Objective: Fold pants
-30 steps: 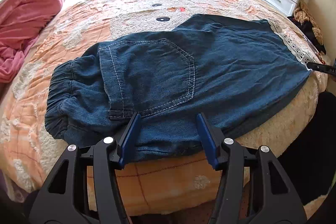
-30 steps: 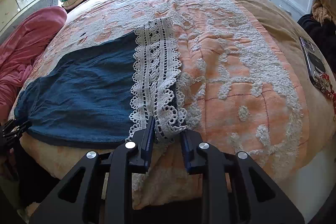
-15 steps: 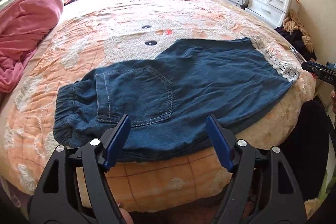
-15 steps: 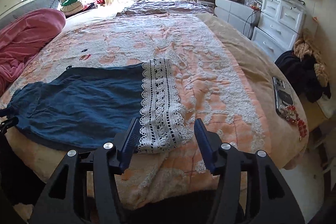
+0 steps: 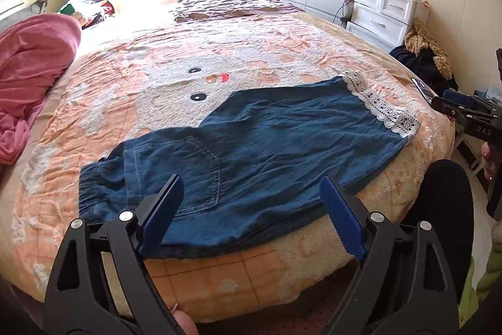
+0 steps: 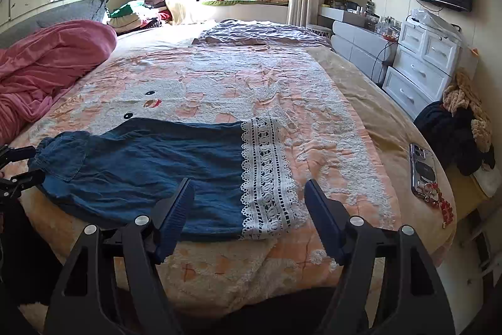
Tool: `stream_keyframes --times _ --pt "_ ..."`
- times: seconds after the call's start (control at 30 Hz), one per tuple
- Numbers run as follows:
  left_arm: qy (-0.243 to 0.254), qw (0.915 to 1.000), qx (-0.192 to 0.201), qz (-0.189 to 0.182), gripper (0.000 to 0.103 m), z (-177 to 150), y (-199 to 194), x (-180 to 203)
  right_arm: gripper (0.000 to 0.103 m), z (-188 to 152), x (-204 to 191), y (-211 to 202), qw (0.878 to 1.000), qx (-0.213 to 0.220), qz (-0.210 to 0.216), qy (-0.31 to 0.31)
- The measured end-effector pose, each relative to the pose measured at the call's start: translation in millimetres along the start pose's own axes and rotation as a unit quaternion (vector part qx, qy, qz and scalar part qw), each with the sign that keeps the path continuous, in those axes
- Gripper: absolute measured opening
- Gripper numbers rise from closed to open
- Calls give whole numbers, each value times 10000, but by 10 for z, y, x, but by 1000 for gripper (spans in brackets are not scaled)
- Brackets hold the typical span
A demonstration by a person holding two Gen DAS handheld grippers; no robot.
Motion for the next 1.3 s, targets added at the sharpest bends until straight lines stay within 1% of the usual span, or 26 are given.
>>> stream_keyframes --times 0.07,0.4,0.47,0.6,0.67,0.83,1.13,1.2,1.3 --pt "25 10000 -13 -10 85 34 16 53 73 -3 -14 -4 10000 -2 27 -10" --pt "267 9993 -63 -238 88 211 154 327 76 -56 -79 103 9999 -107 135 -16" --pt "368 9990 -80 -259 88 308 223 409 76 -76 -64 143 9998 -153 139 18" --pt "520 9977 -105 -422 89 568 370 555 77 -121 4 238 9995 -258 142 137" --pt "607 9970 -135 -468 92 700 447 631 77 -139 44 286 9992 -312 157 217" --pt "874 9944 -204 -559 93 1021 694 840 77 -172 160 401 9981 -413 158 431" --pt "1150 9890 -543 -751 93 1500 1266 1125 78 -193 296 613 9954 -594 237 709" --pt "1196 9882 -577 -769 93 1586 1386 1176 78 -198 318 661 9945 -642 278 776" --pt "1387 9863 -566 -690 93 1686 1558 1270 78 -218 348 740 9926 -748 361 889"
Point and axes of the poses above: each gripper's, at about its wrist camera, not at the fingertips, and y roughly the way its jaws point, x to its right, z to its top, the point moved 1 cm from there along y, roughly the way its jaws point, and after that the axes turned 10 degrees about -x, right-handed, at the moved point
